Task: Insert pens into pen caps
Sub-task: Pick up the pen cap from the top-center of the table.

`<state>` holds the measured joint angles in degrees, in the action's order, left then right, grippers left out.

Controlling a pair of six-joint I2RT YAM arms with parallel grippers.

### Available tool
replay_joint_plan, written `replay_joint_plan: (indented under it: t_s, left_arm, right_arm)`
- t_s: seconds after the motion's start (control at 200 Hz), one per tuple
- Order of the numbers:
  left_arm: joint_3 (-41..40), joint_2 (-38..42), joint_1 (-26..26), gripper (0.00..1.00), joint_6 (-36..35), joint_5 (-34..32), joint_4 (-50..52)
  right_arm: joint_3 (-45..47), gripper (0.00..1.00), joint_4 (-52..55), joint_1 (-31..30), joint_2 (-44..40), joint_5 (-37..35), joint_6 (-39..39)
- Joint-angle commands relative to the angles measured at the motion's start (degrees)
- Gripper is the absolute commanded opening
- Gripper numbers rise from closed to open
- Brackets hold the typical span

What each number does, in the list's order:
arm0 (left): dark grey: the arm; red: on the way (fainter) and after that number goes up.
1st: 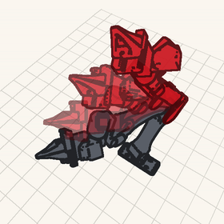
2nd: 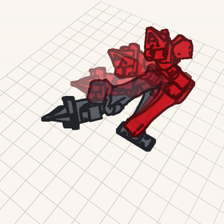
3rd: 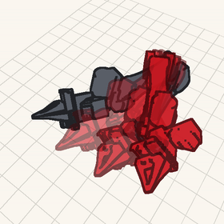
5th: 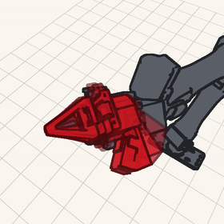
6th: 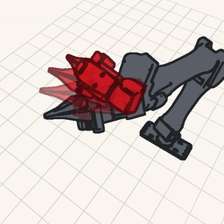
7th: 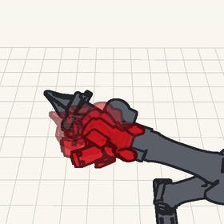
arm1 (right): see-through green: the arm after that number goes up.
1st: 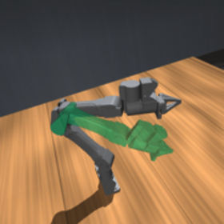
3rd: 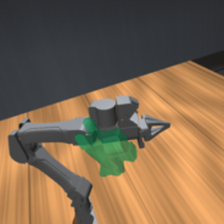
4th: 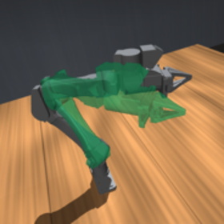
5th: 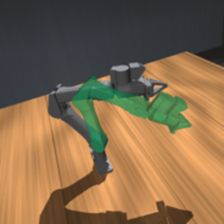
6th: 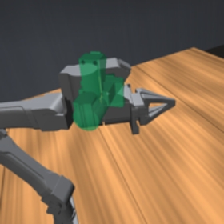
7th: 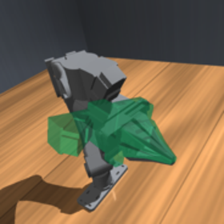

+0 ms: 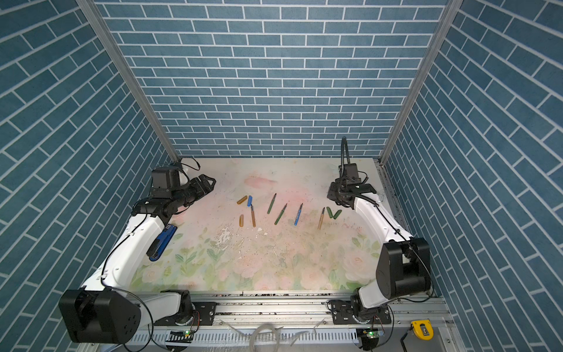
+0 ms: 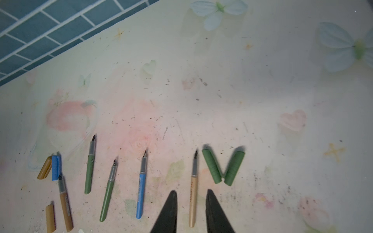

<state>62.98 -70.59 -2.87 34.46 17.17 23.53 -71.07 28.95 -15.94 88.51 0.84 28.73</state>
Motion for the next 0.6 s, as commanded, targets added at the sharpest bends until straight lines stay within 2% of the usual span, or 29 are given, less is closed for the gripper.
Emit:
replay_joint_plan:
  t_s: [0.0,0.25,0.595]
  left_arm:
    - [-0.9,-0.2,-0.2,0.83,-1.5,5.1,1.8]
    - [-3.5,0.0,-0.2,0.84,0.7,9.7,-1.0]
    - [-6.3,3.3,-0.1,0.86,3.4,10.4,-3.7]
  right_arm:
    - [-5.3,0.27,2.9,-5.8,5.1,-1.3,1.9]
    - [-20.8,0.30,5.1,-16.8,20.5,-0.8,2.9]
    - [-37.9,0.38,7.6,-22.9,36.5,1.5,5.0]
